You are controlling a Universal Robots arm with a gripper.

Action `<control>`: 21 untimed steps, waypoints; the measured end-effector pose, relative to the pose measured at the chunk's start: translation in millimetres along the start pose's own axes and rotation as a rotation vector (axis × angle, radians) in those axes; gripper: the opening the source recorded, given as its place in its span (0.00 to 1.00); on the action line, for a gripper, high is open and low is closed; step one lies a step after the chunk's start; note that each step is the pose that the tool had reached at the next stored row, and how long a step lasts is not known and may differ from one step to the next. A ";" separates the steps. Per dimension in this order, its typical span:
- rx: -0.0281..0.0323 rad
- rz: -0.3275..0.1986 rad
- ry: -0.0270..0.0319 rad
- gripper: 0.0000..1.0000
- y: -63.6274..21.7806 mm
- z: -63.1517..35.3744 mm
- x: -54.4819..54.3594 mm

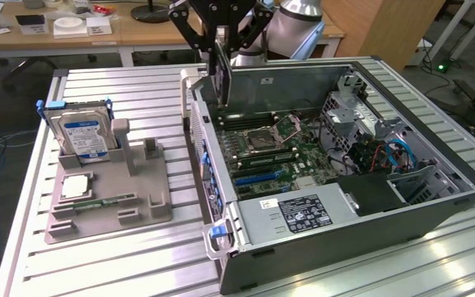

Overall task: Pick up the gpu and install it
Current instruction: 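Pick up the gpu and move the gpu toward the slot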

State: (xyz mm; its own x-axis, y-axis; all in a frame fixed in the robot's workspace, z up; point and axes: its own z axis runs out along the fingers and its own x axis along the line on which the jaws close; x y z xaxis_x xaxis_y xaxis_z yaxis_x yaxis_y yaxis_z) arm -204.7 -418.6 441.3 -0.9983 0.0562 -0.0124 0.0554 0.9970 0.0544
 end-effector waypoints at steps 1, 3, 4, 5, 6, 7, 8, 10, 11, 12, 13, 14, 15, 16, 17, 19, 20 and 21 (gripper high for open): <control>0.0001 0.000 0.0001 0.27 0.1 0.0 -1.7; 0.0001 0.000 0.0001 0.27 0.3 0.1 -5.1; 0.0000 0.000 0.0000 0.27 0.4 0.1 -6.8; 0.0000 0.000 0.0000 0.27 0.5 0.2 -8.6; -0.0001 0.000 -0.0001 0.27 0.6 0.3 -10.6; 0.0000 0.000 0.0000 0.27 0.7 0.3 -12.5; 0.0000 0.000 0.0000 0.27 0.8 0.3 -14.4; 0.0001 0.000 0.0000 0.27 1.0 0.3 -17.9; 0.0000 0.000 -0.0001 0.27 1.1 0.4 -19.6; 0.0000 0.000 -0.0001 0.27 1.2 0.5 -21.4; 0.0000 0.000 0.0000 0.27 1.3 0.5 -23.1; 0.0000 0.000 0.0000 0.27 1.4 0.5 -24.7; 0.0000 0.000 0.0000 0.27 1.5 0.5 -26.5; 0.0000 0.000 0.0000 0.27 1.6 0.6 -28.3; 0.0000 0.000 0.0000 0.27 1.7 0.6 -30.3; 0.0001 0.000 0.0000 0.27 1.9 0.7 -34.3; 0.0001 0.000 0.0000 0.27 2.0 0.7 -36.1; 0.0001 0.000 0.0000 0.27 2.2 0.8 -39.5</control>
State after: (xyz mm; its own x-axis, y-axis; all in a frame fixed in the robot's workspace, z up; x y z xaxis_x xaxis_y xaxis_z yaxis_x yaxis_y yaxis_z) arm -165.1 -418.6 441.1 -0.9983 0.0562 -0.0123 0.0554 0.9970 0.0543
